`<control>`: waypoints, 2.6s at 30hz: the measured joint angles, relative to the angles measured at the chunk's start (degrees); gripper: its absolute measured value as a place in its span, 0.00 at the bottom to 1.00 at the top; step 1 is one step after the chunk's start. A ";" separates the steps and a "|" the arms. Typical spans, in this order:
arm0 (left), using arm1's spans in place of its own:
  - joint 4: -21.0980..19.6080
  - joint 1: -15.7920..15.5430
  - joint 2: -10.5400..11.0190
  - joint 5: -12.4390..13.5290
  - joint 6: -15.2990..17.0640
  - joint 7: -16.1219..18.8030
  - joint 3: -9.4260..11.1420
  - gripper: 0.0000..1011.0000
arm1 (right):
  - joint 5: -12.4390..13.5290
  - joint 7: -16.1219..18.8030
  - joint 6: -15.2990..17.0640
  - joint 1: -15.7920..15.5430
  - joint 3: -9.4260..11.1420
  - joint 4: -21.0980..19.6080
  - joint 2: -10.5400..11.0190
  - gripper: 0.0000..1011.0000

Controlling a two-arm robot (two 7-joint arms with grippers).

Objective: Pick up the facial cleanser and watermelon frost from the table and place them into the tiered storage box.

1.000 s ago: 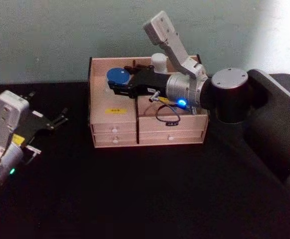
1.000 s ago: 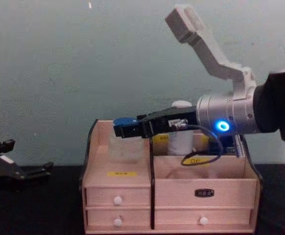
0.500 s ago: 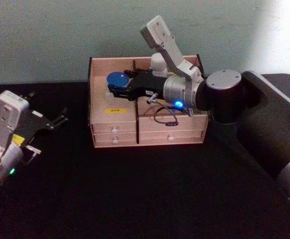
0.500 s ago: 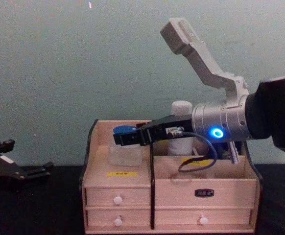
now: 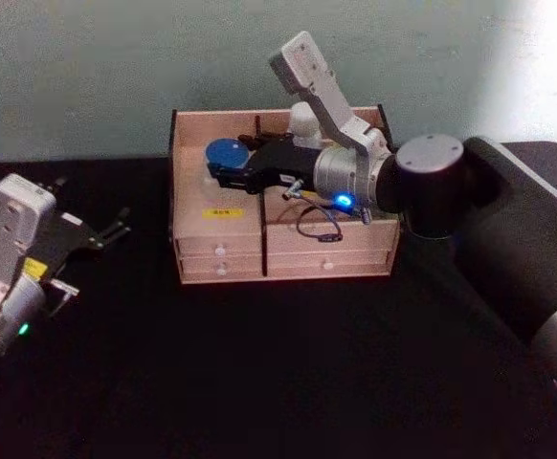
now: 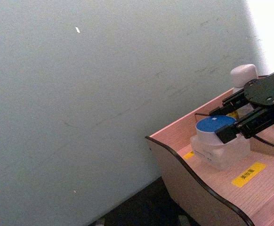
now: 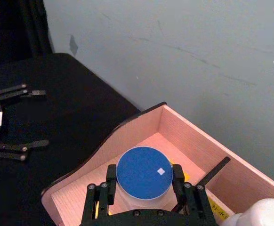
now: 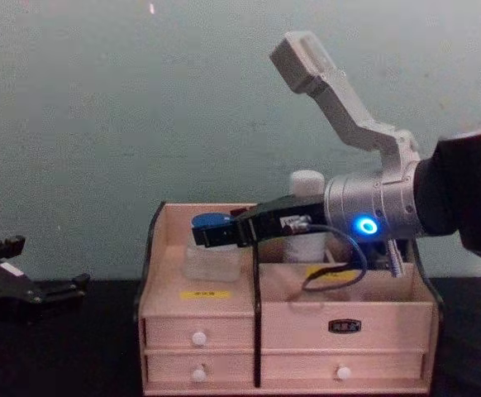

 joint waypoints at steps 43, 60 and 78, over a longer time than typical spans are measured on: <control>0.00 0.00 0.00 0.00 0.00 0.00 0.00 0.99 | 4.22 -2.74 -4.07 -5.71 6.30 -10.52 2.92 0.99; 0.00 0.00 0.00 0.00 0.00 0.00 0.00 0.99 | 5.74 -12.29 -9.46 -11.38 15.13 -15.67 4.69 0.99; 0.00 0.00 0.00 0.00 0.00 0.00 0.00 0.99 | 1.31 -23.66 -18.29 -19.02 23.45 -13.94 3.89 0.99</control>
